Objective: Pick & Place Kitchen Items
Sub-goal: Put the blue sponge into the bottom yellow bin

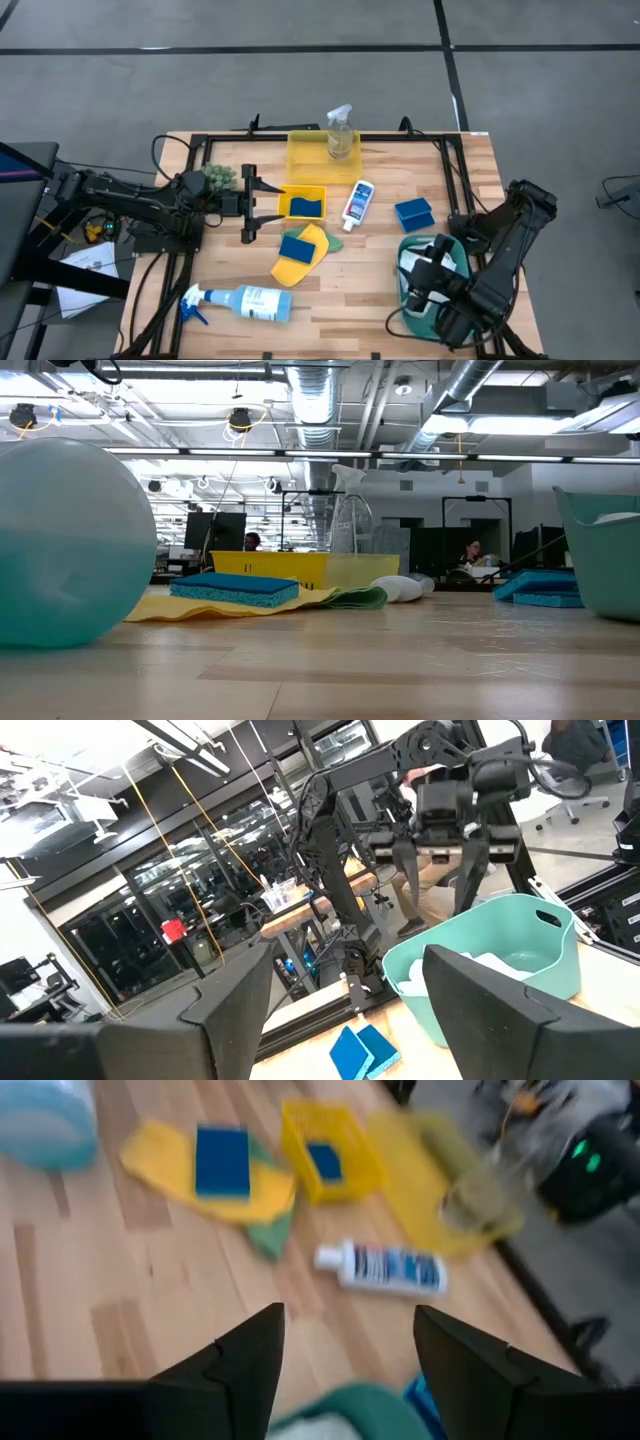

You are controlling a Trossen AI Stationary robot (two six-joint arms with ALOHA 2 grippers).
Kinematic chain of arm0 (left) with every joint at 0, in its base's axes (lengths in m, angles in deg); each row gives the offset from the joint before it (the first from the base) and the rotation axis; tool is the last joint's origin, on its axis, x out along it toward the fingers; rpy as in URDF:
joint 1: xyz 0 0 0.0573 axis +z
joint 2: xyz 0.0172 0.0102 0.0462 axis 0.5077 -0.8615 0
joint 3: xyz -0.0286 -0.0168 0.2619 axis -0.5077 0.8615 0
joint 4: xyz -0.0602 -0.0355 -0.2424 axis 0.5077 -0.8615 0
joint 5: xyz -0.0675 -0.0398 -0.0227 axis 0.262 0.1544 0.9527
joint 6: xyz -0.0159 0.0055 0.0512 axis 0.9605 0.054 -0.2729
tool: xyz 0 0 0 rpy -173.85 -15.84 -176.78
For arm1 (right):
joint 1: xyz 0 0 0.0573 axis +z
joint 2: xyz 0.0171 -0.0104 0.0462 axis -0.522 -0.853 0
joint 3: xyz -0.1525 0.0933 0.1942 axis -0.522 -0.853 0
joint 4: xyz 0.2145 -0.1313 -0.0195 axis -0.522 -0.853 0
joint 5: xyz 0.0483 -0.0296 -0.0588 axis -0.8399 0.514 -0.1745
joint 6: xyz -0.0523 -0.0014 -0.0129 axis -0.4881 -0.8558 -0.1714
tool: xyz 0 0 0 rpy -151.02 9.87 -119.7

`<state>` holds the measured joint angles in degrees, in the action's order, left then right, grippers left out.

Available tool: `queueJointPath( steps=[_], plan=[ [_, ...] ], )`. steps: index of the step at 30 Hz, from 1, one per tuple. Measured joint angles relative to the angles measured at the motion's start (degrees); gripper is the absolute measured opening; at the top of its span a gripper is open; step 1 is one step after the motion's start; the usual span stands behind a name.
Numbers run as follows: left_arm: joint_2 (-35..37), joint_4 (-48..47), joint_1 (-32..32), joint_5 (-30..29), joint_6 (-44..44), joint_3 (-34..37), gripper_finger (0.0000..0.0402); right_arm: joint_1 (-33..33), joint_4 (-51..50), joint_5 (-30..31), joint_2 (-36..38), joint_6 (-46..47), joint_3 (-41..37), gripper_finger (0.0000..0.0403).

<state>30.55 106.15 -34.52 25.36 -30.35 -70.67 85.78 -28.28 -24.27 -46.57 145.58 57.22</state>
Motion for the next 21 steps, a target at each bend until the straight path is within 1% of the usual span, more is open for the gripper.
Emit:
queueJointPath(
  steps=[4,7,10,13,21],
  plan=[
    [0.0,0.0,0.0,0.0,0.0,0.0,0.0254,-0.1,0.0,4.9,0.0,-1.1,0.6,0.0214],
    [0.0,0.0,0.0,0.0,0.0,0.0,0.0254,-1.3,0.0,8.6,0.0,-0.8,0.6,0.0214],
    [0.0,0.0,0.0,0.0,0.2,0.0,0.0254,-4.0,0.0,11.2,0.0,2.7,0.6,0.0214],
    [0.0,0.0,0.0,0.0,0.2,0.0,0.0254,-7.9,0.0,11.4,0.0,5.2,0.6,0.0214],
    [0.0,0.0,0.0,0.0,0.2,0.0,0.0254,-19.4,0.0,7.8,0.0,3.6,-0.7,0.0214]
  ],
)
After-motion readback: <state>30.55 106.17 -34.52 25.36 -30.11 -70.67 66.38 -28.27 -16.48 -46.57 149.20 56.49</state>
